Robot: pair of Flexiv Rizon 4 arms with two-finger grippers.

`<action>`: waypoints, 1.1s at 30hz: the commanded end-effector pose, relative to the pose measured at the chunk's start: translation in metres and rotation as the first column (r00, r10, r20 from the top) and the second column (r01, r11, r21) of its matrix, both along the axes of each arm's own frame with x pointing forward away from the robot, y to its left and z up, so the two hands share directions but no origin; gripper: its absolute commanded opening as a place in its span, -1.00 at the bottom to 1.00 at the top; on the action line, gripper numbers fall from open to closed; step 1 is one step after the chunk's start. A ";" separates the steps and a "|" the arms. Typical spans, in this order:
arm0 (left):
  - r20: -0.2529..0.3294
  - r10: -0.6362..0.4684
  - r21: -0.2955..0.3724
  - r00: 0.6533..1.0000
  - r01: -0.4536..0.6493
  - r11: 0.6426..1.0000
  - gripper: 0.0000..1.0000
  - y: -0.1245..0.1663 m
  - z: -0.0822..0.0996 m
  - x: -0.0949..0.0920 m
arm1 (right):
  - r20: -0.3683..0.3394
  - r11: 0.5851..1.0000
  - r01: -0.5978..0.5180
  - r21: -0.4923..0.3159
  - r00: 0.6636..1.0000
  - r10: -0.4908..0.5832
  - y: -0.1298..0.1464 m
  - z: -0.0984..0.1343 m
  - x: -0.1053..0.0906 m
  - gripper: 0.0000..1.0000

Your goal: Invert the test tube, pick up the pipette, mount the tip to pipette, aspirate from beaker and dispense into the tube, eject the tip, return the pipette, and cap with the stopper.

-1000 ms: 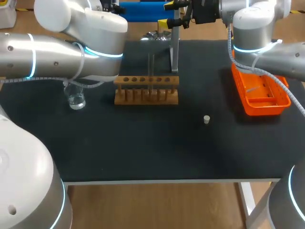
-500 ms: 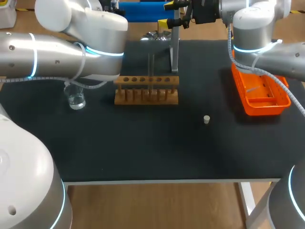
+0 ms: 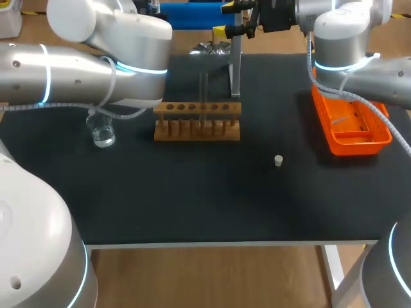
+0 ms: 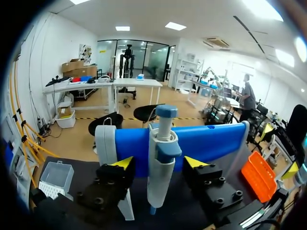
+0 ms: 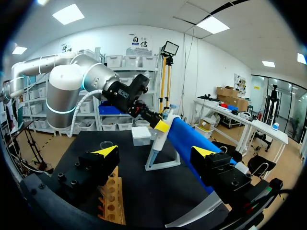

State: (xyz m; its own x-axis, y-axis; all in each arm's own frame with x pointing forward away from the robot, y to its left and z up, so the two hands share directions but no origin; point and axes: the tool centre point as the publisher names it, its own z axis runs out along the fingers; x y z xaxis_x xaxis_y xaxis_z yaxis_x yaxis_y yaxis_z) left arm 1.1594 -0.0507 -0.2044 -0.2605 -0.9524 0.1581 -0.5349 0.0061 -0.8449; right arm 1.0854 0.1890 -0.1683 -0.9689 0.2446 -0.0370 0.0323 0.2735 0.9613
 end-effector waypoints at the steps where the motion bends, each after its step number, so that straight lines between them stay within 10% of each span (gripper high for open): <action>1: 0.003 -0.002 0.001 1.000 0.002 1.000 1.00 -0.002 0.003 -0.003 | -0.001 1.000 -0.001 -0.002 1.000 0.001 -0.001 0.001 0.000 1.00; 19: 0.072 -0.001 0.028 0.997 -0.001 1.000 1.00 -0.005 0.046 -0.023 | -0.001 1.000 -0.001 -0.002 1.000 0.001 -0.001 0.001 0.000 1.00; 33: 0.147 -0.251 0.009 0.957 0.253 0.967 1.00 -0.022 0.059 -0.094 | -0.001 1.000 -0.001 -0.002 1.000 0.001 -0.001 0.001 0.000 1.00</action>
State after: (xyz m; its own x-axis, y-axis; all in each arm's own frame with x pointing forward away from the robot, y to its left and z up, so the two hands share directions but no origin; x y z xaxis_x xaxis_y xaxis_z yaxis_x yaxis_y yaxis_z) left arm 1.0896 -0.0919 -0.1464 -0.4224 -0.9029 0.0796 -0.4218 0.1181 -0.8989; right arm 1.0854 0.1889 -0.1683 -0.9689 0.2446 -0.0371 0.0322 0.2734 0.9614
